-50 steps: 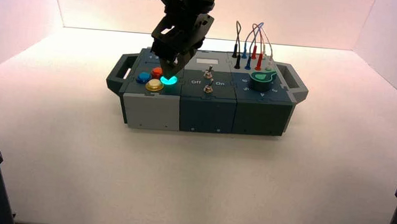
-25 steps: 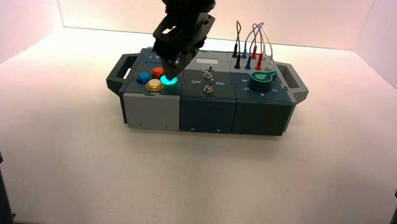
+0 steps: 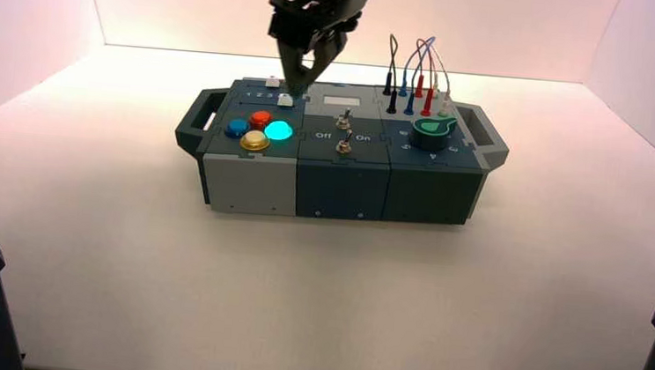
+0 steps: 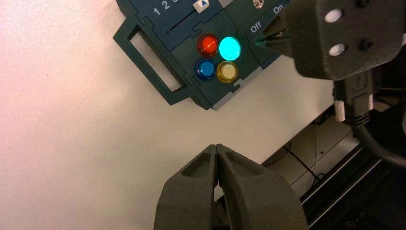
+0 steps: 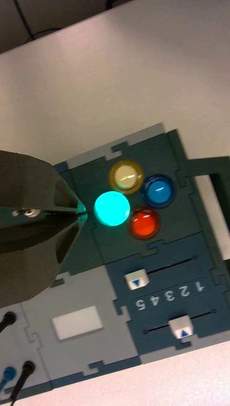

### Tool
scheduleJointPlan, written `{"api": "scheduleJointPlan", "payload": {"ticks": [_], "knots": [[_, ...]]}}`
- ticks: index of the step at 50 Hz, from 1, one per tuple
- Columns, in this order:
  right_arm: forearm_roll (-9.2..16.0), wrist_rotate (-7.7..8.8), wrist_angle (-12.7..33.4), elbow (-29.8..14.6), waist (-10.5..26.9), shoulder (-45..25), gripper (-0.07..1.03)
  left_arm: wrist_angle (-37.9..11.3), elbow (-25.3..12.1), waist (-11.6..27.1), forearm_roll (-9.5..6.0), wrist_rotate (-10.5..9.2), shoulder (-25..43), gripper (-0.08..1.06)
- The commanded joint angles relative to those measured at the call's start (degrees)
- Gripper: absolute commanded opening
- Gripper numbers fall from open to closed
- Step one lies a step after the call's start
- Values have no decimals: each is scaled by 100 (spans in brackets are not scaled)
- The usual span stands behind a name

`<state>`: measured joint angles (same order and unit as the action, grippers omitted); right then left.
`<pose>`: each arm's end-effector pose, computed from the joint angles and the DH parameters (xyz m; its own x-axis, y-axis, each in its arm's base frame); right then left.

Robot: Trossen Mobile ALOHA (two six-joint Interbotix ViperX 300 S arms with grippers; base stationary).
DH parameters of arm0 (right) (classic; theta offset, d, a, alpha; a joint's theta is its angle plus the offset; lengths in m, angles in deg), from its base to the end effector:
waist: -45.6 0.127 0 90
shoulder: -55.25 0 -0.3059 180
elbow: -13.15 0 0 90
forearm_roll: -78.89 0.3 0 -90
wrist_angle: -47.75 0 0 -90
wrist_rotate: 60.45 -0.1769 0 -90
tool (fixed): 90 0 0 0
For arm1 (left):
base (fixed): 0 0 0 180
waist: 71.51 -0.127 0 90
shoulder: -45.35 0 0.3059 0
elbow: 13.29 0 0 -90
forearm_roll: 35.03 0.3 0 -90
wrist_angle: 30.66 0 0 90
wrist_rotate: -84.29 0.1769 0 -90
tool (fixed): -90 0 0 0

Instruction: Push the green button with the right gripper.

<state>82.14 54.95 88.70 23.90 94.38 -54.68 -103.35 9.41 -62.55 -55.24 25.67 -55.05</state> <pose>0.2706 0.3188 0.0938 0.1801 0.2619 -0.9481 -0.9430 0.3201 -0.0907 0.2434 -0.0974 0.1979 0.0473 -0.3413 -0.9387 0.5814 0.7736 -0.2520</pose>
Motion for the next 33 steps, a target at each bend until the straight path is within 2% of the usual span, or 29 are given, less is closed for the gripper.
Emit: {"api": "scheduleJointPlan", "payload": {"ticks": [1, 9, 33], "knots": [[-132, 9, 88, -123, 9, 246, -2, 35, -167, -18, -26, -26, -35, -3], [-211, 9, 237, -149, 9, 264, -2, 79, -185, -18, -26, -53, -123, -3], [-220, 9, 343, -167, 9, 308, -2, 79, -105, -18, -26, -53, -220, -3]]}}
